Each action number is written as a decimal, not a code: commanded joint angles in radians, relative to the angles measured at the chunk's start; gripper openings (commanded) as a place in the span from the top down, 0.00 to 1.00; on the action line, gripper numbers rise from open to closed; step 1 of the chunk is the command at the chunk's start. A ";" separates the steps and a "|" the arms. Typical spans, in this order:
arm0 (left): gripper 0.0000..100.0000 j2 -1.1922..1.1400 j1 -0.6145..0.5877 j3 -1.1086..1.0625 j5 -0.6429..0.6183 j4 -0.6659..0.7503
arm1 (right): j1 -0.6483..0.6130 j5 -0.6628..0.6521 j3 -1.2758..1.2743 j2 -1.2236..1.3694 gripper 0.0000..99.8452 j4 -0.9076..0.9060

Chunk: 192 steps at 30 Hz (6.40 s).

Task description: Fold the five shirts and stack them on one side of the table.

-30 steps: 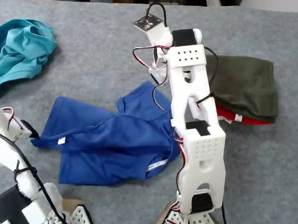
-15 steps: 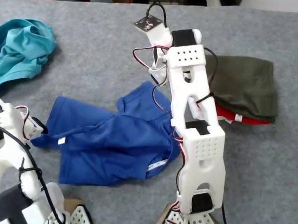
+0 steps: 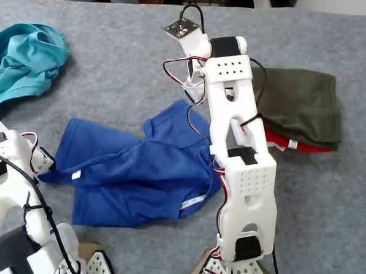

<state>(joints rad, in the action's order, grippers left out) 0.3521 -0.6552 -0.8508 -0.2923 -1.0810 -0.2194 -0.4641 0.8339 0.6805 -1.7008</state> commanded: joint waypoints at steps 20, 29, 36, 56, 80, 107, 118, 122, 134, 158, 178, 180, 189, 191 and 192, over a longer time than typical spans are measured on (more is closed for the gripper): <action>0.82 0.006 0.004 0.205 0.419 -0.315 | 0.014 -0.006 0.010 -0.004 0.91 0.012; 0.82 0.006 -0.004 0.140 0.437 -0.265 | 0.014 -0.006 0.007 -0.004 0.91 0.011; 0.82 0.006 -0.050 0.041 0.399 -0.118 | 0.014 -0.006 0.005 -0.004 0.91 0.011; 0.85 0.005 0.005 -0.079 0.339 0.006 | 0.011 -0.006 0.004 -0.004 0.91 0.006; 0.97 0.017 -0.007 0.002 0.384 -0.124 | -0.178 0.066 0.013 0.125 0.91 0.100; 0.97 0.008 -0.160 0.159 0.499 -0.203 | -0.216 0.064 0.133 0.311 0.75 0.203; 0.97 0.008 -0.159 0.157 0.497 -0.196 | -0.216 0.064 0.337 0.481 0.87 0.172; 0.97 0.008 -0.159 0.159 0.497 -0.196 | -0.222 0.060 0.369 0.506 0.94 0.110; 0.97 0.009 -0.136 0.314 0.391 -0.230 | -0.198 0.066 0.613 0.470 0.99 -0.038; 0.97 0.017 0.168 1.523 0.129 -0.678 | -0.035 0.250 0.837 -0.530 0.99 0.055; 0.97 0.233 -0.056 1.793 0.222 -0.680 | -0.023 0.244 0.835 -0.714 0.99 0.322; 0.97 0.262 -0.070 1.765 0.233 -0.680 | -0.028 0.244 0.835 -0.714 0.99 0.307; 0.97 0.456 -0.076 1.544 0.250 -0.680 | -0.029 0.242 0.834 -0.788 0.99 0.244; 0.97 0.503 -0.076 1.480 0.250 -0.680 | -0.029 0.230 0.814 -0.817 0.99 0.215; 0.97 0.528 -0.076 1.449 0.250 -0.680 | -0.029 0.203 0.797 -0.835 0.99 0.206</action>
<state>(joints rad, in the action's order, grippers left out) 0.8339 -0.7227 0.6759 -0.0499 -1.7545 -0.2562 -0.2248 1.6517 -0.1158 -1.4753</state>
